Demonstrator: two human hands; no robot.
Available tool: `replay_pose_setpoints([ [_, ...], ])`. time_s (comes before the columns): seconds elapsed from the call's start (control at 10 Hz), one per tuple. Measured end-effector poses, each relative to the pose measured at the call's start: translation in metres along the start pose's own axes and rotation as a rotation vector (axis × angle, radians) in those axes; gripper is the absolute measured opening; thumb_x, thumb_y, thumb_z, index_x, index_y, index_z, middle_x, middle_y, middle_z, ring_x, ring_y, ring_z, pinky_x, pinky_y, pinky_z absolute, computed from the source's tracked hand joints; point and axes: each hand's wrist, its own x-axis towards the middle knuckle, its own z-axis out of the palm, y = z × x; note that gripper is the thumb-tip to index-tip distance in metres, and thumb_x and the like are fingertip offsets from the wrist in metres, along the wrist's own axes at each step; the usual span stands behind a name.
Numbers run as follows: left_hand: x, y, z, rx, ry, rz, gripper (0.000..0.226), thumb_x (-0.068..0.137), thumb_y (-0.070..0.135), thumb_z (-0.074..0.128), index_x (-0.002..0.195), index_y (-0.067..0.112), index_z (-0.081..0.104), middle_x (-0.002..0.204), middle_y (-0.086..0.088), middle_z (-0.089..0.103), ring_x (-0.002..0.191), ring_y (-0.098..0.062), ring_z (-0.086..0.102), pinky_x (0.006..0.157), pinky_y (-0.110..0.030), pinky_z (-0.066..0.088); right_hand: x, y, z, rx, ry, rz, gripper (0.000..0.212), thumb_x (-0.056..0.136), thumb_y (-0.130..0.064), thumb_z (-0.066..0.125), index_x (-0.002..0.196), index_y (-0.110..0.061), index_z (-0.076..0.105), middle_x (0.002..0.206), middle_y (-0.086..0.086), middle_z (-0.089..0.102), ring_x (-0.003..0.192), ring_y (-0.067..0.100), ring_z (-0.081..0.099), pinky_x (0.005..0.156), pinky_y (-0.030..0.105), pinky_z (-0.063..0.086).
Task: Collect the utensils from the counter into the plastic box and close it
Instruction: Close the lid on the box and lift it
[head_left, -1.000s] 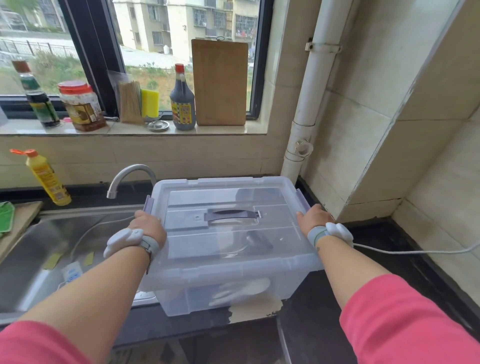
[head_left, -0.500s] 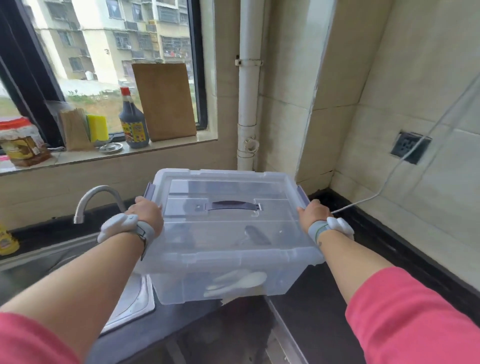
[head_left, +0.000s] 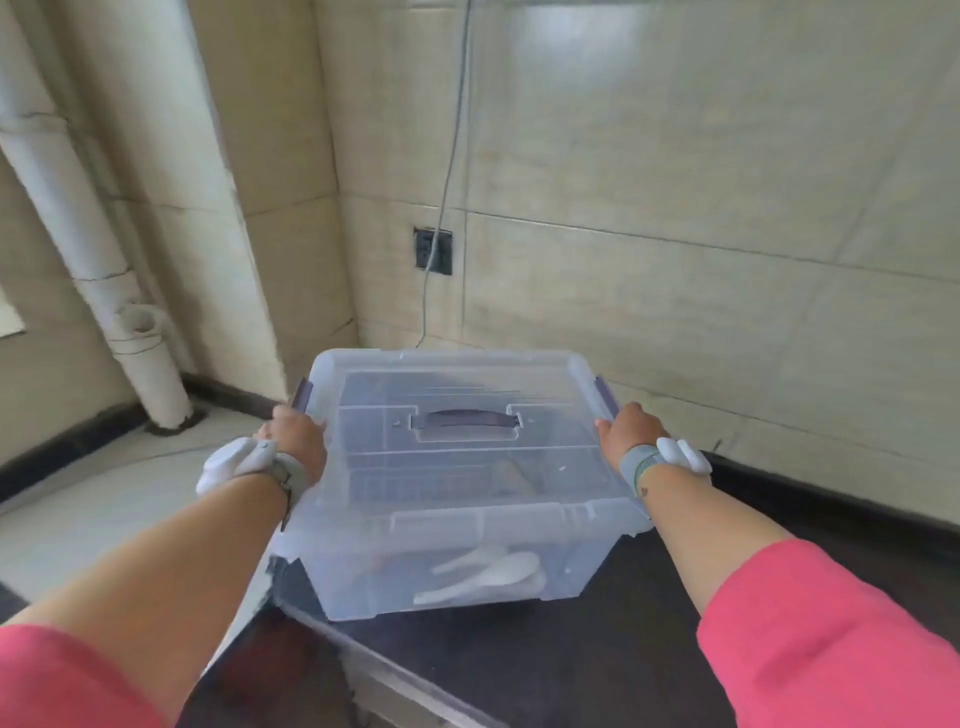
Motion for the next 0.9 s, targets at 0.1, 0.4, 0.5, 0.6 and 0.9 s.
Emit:
replay_pose_setpoints([
  [0.1,-0.015,0.08,0.04,0.007,-0.059,0.128,0.047,0.097,0.034,0.043,0.125,-0.005,0.041,0.131,-0.028,0.051,0.125,-0.043,0.047,0.102,-0.045,0.036,0.03,0.068,-0.031,0.001,0.046,0.131,0.045,0.096,-0.035,0.045,0.123,0.0,0.049,0.122,0.021,0.061,0.107,0.038,0.061,0.085,0.037,0.047],
  [0.4,-0.039,0.229,0.141,0.099,-0.191,0.361,0.045,0.097,0.033,0.041,0.124,-0.003,0.043,0.121,-0.024,0.058,0.114,-0.039,0.057,0.092,-0.041,0.044,0.102,0.202,-0.07,0.011,0.08,0.336,0.045,0.097,-0.035,0.044,0.124,0.0,0.047,0.12,0.022,0.062,0.104,0.039,0.062,0.076,0.037,0.046],
  [0.5,-0.04,0.267,0.17,0.04,-0.236,0.372,0.05,0.095,0.041,0.043,0.121,-0.002,0.043,0.12,-0.025,0.06,0.112,-0.04,0.057,0.09,-0.042,0.044,0.125,0.232,-0.075,0.017,0.07,0.382,0.043,0.097,-0.035,0.044,0.122,-0.001,0.047,0.116,0.021,0.063,0.099,0.038,0.063,0.069,0.034,0.044],
  [0.6,-0.037,0.283,0.188,0.031,-0.271,0.379,0.051,0.095,0.041,0.042,0.123,-0.002,0.043,0.119,-0.026,0.06,0.11,-0.041,0.058,0.09,-0.044,0.045,0.134,0.249,-0.072,0.031,0.077,0.413,0.042,0.096,-0.036,0.046,0.12,-0.001,0.048,0.114,0.021,0.063,0.098,0.039,0.064,0.073,0.039,0.05],
  [0.9,-0.033,0.29,0.203,0.095,-0.292,0.455,0.066,0.095,0.044,0.041,0.141,-0.001,0.027,0.129,-0.026,0.052,0.114,-0.041,0.055,0.094,-0.046,0.047,0.139,0.25,-0.092,0.024,0.044,0.417,0.049,0.096,-0.035,0.047,0.128,0.002,0.044,0.129,0.023,0.057,0.117,0.039,0.056,0.085,0.037,0.044],
])
